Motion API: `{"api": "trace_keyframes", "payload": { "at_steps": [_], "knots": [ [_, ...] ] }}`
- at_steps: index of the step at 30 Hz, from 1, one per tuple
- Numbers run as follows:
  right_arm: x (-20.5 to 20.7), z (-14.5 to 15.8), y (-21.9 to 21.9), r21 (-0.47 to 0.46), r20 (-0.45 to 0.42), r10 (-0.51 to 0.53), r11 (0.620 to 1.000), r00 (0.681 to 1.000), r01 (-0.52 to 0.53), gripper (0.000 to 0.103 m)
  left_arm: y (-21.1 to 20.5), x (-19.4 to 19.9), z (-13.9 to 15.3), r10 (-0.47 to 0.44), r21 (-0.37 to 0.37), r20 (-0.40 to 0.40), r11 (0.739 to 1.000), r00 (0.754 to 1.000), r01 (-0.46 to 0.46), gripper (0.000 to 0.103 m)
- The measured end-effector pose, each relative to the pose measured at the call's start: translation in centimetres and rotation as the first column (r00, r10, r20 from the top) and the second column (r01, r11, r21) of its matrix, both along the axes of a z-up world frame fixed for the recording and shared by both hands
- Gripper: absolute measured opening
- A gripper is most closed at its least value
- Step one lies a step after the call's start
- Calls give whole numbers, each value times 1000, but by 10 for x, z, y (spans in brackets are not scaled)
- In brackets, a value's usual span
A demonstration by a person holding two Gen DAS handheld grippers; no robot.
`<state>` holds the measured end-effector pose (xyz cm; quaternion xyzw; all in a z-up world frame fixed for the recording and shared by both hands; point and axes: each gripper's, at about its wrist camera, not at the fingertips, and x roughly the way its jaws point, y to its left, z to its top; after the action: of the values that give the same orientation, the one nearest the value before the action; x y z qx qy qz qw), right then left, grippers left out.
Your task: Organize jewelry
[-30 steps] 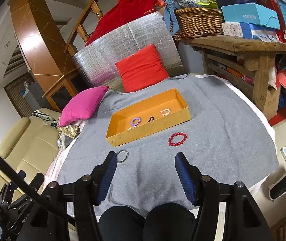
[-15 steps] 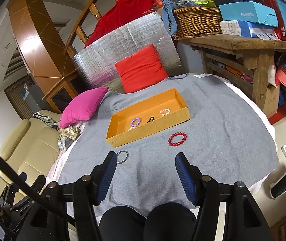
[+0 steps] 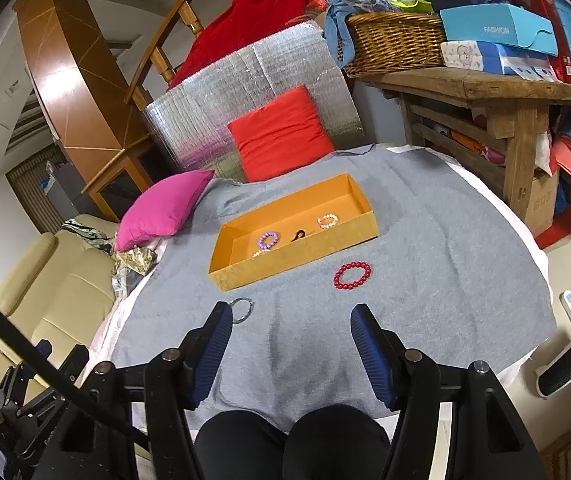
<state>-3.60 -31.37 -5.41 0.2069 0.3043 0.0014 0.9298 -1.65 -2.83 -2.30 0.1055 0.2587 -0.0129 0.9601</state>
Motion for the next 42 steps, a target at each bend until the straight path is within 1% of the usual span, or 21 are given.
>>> {"api": "trace_keyframes", "payload": {
  "at_steps": [3,7,12,17,22,27,31,34,38,39,40,42],
  "knots": [
    [14,-11,-3,0,-39,-6,1000,999,6,66,1,15,-11,6,-13,-33,1000,999,-6,80],
    [38,-31,-11,-4,-100,-21,1000,995,21,66,1,44,-32,11,-16,-98,1000,995,-13,80],
    [74,-52,-19,-4,-168,-36,999,985,35,66,2,84,-57,27,-21,-171,999,985,-31,80],
    [109,-71,-25,-10,-219,-48,999,974,47,66,3,121,-79,38,-15,-222,999,974,-43,80],
    [148,-92,-31,-12,-263,-51,999,963,50,66,7,154,-107,57,-7,-286,998,956,-61,80],
    [186,-124,-43,-25,-313,-63,998,948,58,66,11,181,-139,61,4,-355,998,933,-64,80],
    [211,-151,-52,-66,-351,-82,996,933,62,66,15,204,-164,63,-7,-409,997,910,-73,80],
    [228,-168,-60,-82,-374,-103,994,922,77,64,15,220,-174,45,-32,-432,997,901,-65,80],
    [243,-181,-63,-133,-381,-129,988,915,84,59,7,241,-185,47,-17,-441,998,896,-61,80],
    [246,-184,-63,-136,-386,-130,987,913,83,57,6,246,-187,48,-13,-443,998,895,-60,80],
    [249,-188,-62,-137,-393,-129,987,910,81,53,3,250,-189,48,-10,-444,998,895,-59,80],
    [251,-191,-61,-164,-387,-143,983,911,85,53,1,258,-193,49,-8,-449,998,892,-59,80]
  ]
}}
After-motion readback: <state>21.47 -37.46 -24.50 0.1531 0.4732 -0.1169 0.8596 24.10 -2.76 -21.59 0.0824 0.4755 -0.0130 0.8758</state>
